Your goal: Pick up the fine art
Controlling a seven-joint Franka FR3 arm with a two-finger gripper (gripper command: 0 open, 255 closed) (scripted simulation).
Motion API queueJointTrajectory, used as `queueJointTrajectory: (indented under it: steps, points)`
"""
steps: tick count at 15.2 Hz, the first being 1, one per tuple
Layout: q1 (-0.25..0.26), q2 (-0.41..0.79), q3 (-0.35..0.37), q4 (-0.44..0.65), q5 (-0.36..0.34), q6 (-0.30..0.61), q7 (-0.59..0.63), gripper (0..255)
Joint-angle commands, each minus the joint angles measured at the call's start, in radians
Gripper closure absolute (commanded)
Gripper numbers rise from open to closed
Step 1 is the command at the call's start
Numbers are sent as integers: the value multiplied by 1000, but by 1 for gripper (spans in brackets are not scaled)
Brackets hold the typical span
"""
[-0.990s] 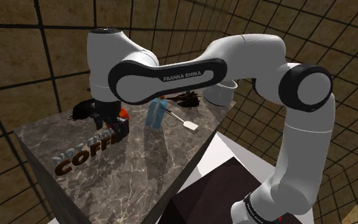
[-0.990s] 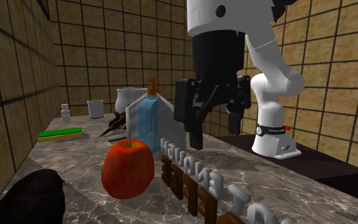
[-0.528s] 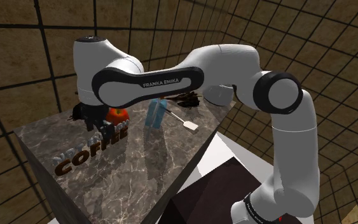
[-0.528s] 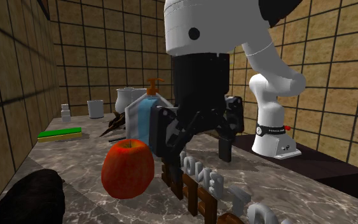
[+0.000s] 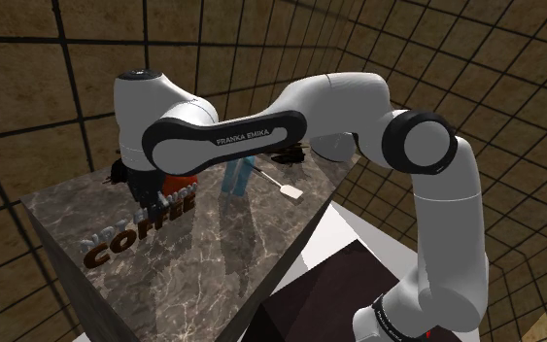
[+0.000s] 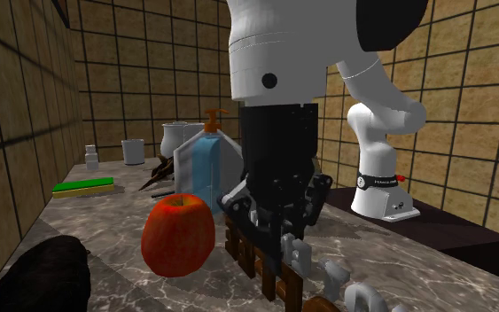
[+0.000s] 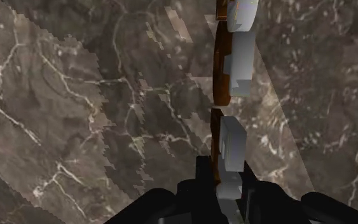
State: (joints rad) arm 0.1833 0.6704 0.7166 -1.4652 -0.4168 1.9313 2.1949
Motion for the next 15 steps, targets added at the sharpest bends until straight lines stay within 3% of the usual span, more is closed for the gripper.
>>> queueJointTrajectory:
  steps: [1, 7, 15]
  points:
    - [0, 0, 0, 0, 0, 0, 0, 255]
    - [0, 1, 0, 0, 0, 0, 0, 255]
    - [1, -33, 17, 59, 25, -85, -15, 255]
